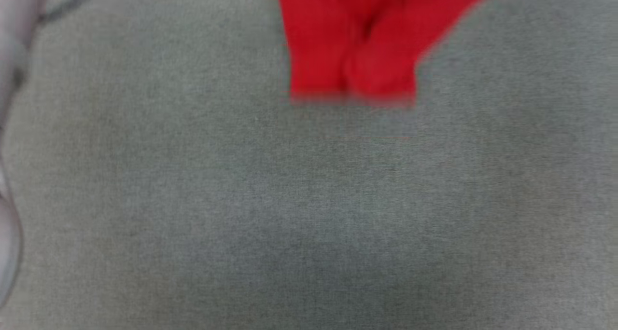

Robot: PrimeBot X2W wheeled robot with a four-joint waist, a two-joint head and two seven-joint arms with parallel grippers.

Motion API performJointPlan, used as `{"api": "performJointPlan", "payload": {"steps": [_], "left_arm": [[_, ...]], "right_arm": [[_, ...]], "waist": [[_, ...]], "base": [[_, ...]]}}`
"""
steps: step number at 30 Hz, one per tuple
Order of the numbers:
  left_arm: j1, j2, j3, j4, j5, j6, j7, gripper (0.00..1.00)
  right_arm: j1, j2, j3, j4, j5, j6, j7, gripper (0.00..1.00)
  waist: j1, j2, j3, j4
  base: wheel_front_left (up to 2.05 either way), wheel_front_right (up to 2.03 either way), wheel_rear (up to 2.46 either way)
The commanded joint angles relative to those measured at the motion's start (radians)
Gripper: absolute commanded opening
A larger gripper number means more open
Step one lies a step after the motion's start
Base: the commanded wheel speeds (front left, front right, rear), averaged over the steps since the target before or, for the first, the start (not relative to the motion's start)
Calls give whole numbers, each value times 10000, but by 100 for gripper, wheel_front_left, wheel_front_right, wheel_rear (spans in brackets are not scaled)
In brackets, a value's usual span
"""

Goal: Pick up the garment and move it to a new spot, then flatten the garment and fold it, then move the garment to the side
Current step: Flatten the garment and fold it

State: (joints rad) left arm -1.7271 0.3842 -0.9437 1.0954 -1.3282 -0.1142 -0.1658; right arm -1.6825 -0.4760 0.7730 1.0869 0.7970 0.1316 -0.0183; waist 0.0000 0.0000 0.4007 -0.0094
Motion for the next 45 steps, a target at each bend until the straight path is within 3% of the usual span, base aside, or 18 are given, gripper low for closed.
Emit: {"api": "performJointPlan", "payload": {"steps": [1,6,9,18,27,35,45], "left_arm": [[-285,81,158,251,-31,27,-301,0],[-402,-118,267,624,-114,-116,-583,0],[259,-137,77,388,-138,-144,-487,0],[3355,984,-714,-2282,-454,-150,-551,0],[7081,2809,-1168,-5540,-934,-152,-964,0],[10035,4594,-1575,-8529,-742,-153,-1004,0],[12069,5669,-2149,-10187,-201,63,-988,0]], "right_arm": [[-375,46,-226,460,-195,-17,-358,0],[-768,502,-505,1541,-512,-19,-1182,0],[-83,605,-335,1677,-536,-17,-1202,0],[3123,220,393,-86,535,-15,-824,0],[6526,-1186,1360,-3281,1745,-15,-170,0],[8962,-3035,1422,-6322,2452,-16,881,0],[11891,-4931,509,-9263,2964,-16,2152,0]], "waist": [[0,0,-252,-185],[0,0,-676,-167],[0,0,-917,-137],[0,0,-1247,-141],[0,0,-1678,-152],[0,0,-2177,-55],[0,0,-2342,142]], "base": [[0,0,0],[0,0,0],[0,0,0],[0,0,0],[0,0,0],[0,0,0],[0,0,0]]}}
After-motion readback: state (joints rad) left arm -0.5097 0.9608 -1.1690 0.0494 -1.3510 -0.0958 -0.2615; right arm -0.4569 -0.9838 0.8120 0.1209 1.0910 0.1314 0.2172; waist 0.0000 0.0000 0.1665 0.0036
